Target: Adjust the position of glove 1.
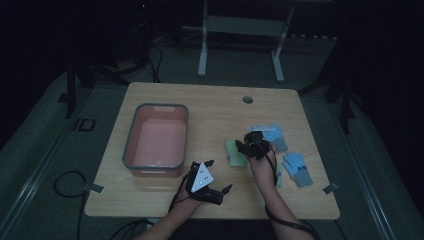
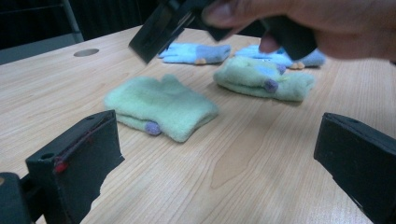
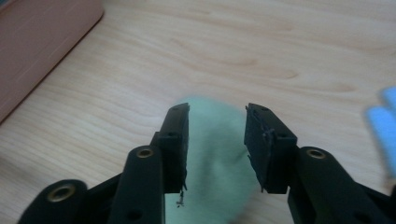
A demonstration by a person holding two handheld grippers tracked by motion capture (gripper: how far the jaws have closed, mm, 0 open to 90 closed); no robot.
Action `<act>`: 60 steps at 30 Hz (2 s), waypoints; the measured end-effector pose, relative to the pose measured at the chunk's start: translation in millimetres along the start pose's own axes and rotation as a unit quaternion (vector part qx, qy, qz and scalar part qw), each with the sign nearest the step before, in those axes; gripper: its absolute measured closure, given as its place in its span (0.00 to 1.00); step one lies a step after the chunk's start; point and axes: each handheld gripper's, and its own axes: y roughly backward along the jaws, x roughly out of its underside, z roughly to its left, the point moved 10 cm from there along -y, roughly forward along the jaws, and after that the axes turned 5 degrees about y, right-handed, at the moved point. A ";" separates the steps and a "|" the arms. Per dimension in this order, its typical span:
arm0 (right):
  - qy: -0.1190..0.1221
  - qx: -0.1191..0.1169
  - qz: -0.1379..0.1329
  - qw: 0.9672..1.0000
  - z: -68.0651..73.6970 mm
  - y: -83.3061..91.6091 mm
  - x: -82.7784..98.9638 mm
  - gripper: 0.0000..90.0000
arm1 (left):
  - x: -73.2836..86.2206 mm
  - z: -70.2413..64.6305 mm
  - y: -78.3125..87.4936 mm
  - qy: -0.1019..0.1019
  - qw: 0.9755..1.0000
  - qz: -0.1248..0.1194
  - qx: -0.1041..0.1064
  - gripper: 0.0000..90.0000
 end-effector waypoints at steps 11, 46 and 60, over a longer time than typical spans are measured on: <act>-0.001 0.017 -0.015 1.000 -38.8 34.0 2.7 0.69 | 0.2 0.0 -0.1 -0.001 1.000 0.002 0.000 0.01; -0.040 0.043 0.037 0.998 -72.3 73.8 111.6 0.69 | 0.3 -0.2 -0.2 -0.002 1.000 0.003 0.000 0.01; -0.028 0.045 0.026 0.998 -66.2 63.7 108.3 0.65 | 0.4 -0.5 -0.4 -0.004 1.000 0.003 -0.001 0.01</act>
